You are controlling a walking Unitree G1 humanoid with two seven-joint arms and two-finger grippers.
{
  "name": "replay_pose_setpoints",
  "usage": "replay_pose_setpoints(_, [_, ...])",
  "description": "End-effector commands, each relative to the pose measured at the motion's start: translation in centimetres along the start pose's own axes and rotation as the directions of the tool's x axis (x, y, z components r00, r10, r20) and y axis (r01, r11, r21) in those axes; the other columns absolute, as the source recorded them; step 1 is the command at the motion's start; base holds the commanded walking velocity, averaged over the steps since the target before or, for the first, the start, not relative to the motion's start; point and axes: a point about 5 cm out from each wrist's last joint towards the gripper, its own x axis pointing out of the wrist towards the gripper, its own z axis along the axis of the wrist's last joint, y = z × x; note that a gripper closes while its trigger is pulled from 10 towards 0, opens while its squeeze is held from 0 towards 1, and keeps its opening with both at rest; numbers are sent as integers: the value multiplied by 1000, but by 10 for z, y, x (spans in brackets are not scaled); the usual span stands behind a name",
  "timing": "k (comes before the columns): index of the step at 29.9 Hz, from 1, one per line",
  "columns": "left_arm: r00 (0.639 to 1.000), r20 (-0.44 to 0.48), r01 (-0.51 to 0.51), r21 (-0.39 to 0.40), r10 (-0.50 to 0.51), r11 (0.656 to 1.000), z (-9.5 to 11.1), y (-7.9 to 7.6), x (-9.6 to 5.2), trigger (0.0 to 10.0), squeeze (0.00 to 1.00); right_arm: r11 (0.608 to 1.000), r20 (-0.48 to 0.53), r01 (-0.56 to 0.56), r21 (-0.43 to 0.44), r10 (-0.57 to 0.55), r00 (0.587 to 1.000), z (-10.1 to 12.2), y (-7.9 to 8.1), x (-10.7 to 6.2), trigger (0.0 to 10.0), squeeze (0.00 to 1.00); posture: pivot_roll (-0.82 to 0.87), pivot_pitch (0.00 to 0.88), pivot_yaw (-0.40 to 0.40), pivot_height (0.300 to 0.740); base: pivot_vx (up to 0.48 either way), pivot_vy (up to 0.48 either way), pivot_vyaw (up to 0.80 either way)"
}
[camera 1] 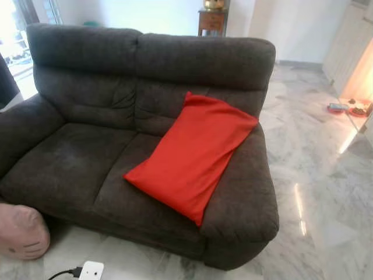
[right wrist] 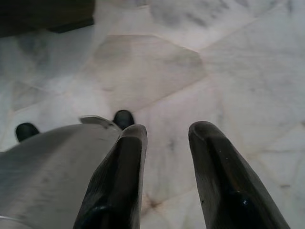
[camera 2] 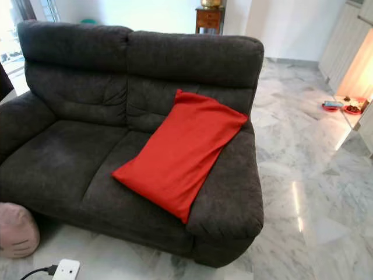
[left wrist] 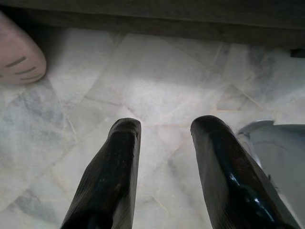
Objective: Move the pillow to the sofa from floor
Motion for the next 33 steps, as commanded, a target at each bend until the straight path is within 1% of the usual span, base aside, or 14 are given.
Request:
replay_pose_setpoints(1, [1000,-8,-11,-13,11,1000,-1,3,0,10000,0,1000,20,-18,-6,18,1000,6,5,1,10000,0,137,10,-35,740,0,0,0])
replay_pose_setpoints(3, [1000,-2,-6,-14,6,1000,4,-3,2,10000,0,1000,22,-16,0,16,1000,7,4,1,10000,0,139,11,-36,740,0,0,0])
replay_pose_setpoints(4, [1000,-2,-6,-14,6,1000,4,-3,2,10000,0,1000,22,-16,0,16,1000,7,4,1,10000,0,139,11,-36,740,0,0,0])
replay_pose_setpoints(6, [1000,2,0,-14,0,1000,7,-11,4,10000,0,1000,23,-17,1,17,1000,7,4,1,10000,0,139,11,-35,740,0,0,0])
replay_pose_setpoints(11, [1000,6,7,-13,-7,1000,11,-19,6,10000,0,1000,23,-18,0,18,1000,7,4,1,10000,0,138,11,-35,740,0,0,0])
replay_pose_setpoints(18, [1000,-2,3,-17,-3,1000,8,-15,5,10000,0,1000,24,-22,-3,22,999,6,4,1,10000,0,140,5,-37,740,0,480,0])
replay_pose_setpoints(33, [1000,-5,1,-15,-1,1000,6,-11,4,10000,0,1000,25,-24,-7,24,999,6,2,1,10000,0,139,0,-37,740,0,480,0])
